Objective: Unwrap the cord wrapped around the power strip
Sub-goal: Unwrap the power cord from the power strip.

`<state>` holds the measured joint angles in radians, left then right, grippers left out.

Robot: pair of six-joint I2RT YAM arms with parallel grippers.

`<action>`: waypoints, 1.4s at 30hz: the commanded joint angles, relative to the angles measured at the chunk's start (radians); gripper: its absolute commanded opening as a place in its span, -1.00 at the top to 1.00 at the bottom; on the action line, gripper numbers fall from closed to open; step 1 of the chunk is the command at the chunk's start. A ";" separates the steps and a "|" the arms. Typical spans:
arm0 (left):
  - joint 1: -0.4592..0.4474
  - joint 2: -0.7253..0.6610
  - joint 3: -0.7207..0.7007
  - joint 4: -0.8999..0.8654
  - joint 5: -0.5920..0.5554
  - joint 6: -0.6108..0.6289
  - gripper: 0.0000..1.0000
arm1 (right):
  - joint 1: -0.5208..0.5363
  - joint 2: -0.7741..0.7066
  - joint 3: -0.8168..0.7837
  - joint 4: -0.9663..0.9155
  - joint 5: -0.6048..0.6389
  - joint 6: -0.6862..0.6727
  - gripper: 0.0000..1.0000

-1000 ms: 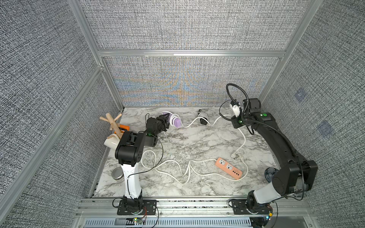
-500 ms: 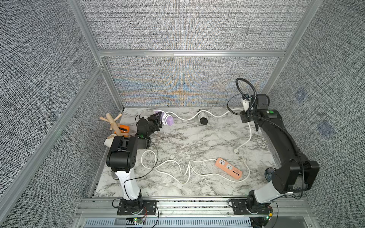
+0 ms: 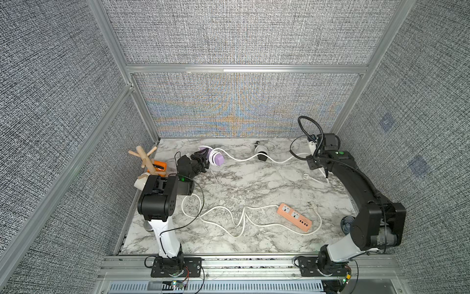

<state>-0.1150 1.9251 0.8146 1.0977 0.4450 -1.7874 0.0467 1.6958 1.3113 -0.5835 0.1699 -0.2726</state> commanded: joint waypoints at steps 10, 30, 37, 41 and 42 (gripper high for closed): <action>-0.001 -0.003 -0.032 0.083 0.038 0.008 1.00 | -0.004 -0.003 -0.063 0.047 -0.351 0.070 -0.18; -0.045 -0.095 0.016 -0.056 0.124 0.100 1.00 | 0.265 0.030 -0.103 0.641 -0.870 0.187 -0.49; -0.061 -0.096 0.037 -0.098 0.174 0.111 1.00 | 0.369 0.304 0.128 0.653 -0.860 0.195 -0.40; -0.064 -0.109 0.056 -0.142 0.207 0.136 0.99 | 0.403 0.406 0.219 0.634 -0.854 0.185 -0.39; -0.067 -0.111 0.061 -0.148 0.216 0.138 1.00 | 0.410 0.429 0.237 0.628 -0.844 0.181 -0.40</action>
<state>-0.1783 1.8297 0.8604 0.9390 0.6132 -1.6756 0.4427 2.0884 1.5143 0.0246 -0.6765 -0.0788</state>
